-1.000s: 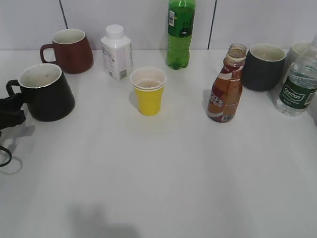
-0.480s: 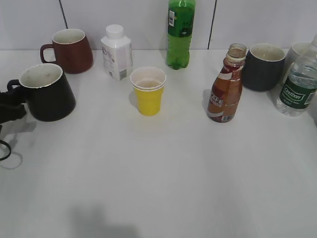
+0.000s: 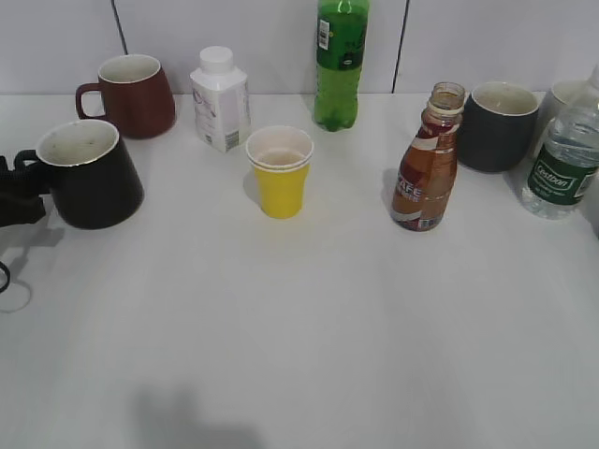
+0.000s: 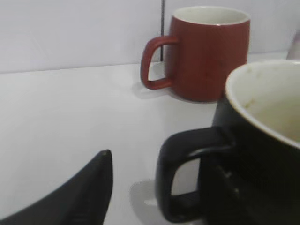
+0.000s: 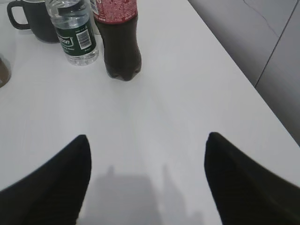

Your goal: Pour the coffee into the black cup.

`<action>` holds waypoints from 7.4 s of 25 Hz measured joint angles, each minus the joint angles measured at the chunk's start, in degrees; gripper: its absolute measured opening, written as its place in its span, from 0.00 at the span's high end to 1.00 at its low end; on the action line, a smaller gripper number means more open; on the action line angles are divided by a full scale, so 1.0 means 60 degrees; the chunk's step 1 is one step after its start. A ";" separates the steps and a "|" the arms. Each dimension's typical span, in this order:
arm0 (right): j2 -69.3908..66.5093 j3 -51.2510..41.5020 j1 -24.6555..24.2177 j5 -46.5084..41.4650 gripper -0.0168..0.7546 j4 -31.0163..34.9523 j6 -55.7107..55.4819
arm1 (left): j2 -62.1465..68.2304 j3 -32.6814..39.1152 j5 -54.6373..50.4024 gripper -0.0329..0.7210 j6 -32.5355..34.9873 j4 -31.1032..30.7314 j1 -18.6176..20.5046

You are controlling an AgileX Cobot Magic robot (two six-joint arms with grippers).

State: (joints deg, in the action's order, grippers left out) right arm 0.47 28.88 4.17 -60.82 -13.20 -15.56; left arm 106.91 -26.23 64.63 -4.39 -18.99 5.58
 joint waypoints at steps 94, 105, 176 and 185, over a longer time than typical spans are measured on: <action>-0.0488 0.0060 0.0000 0.3113 0.22 0.0140 0.0529 | 0.0388 -0.3417 0.0332 0.91 -0.4004 -0.7675 -0.1605; -0.3810 -0.1343 0.0000 1.0137 0.22 0.0171 0.0631 | 0.0388 -0.3417 0.0332 0.91 -0.4004 -0.7675 -0.1605; -1.9091 0.1831 0.0855 1.9859 0.26 -0.4223 -0.0620 | 0.0388 -0.3427 0.0332 0.91 -0.4004 -0.7675 -0.1605; -1.9142 0.1831 0.0855 2.0073 0.28 -0.4223 -0.0620 | 0.0388 -0.3427 0.0332 0.91 -0.4004 -0.7675 -0.1605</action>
State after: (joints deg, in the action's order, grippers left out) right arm -114.38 39.87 9.30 59.61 -38.53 -19.29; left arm 109.24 -46.79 66.62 -28.41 -65.04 -4.04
